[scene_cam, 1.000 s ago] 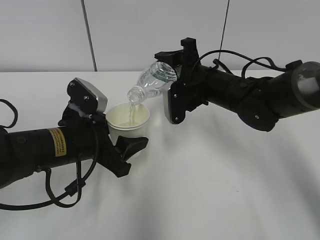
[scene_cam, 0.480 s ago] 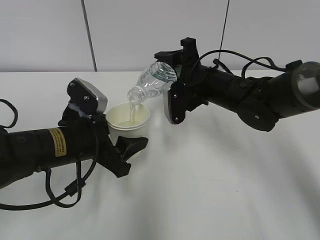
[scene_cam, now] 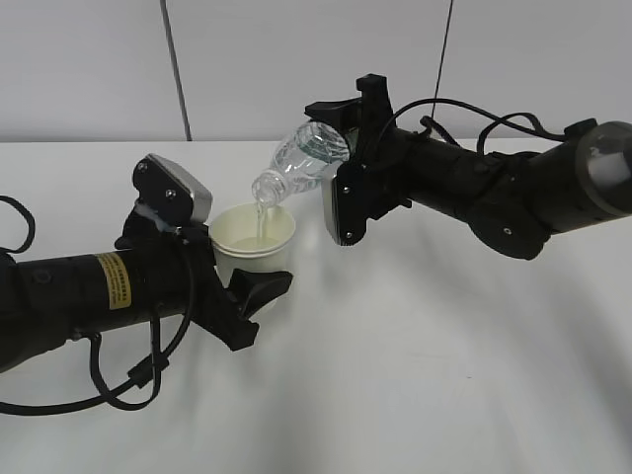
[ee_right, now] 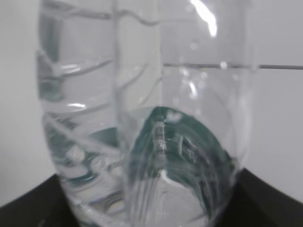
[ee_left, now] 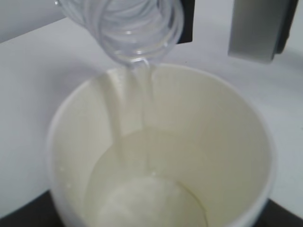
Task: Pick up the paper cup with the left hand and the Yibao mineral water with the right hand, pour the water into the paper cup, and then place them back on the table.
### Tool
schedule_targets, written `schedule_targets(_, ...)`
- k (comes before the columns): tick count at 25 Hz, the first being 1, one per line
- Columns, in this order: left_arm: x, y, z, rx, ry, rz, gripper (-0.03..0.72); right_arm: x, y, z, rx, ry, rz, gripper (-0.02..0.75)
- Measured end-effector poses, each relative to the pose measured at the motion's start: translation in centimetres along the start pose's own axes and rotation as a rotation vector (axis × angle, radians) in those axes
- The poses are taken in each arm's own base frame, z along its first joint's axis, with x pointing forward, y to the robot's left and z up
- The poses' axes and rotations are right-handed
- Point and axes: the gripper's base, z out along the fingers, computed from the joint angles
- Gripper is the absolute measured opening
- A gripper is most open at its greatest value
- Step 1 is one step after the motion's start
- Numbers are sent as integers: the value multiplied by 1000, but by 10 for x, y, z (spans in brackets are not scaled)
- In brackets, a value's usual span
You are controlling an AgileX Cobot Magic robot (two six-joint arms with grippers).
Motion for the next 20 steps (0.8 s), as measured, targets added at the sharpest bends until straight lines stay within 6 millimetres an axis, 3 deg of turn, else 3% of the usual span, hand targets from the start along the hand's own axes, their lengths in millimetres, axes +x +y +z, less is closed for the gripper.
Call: schedule_targets(20, 0, 0, 0, -1, 1, -1, 430, 0, 0, 0, 0, 0, 50, 465)
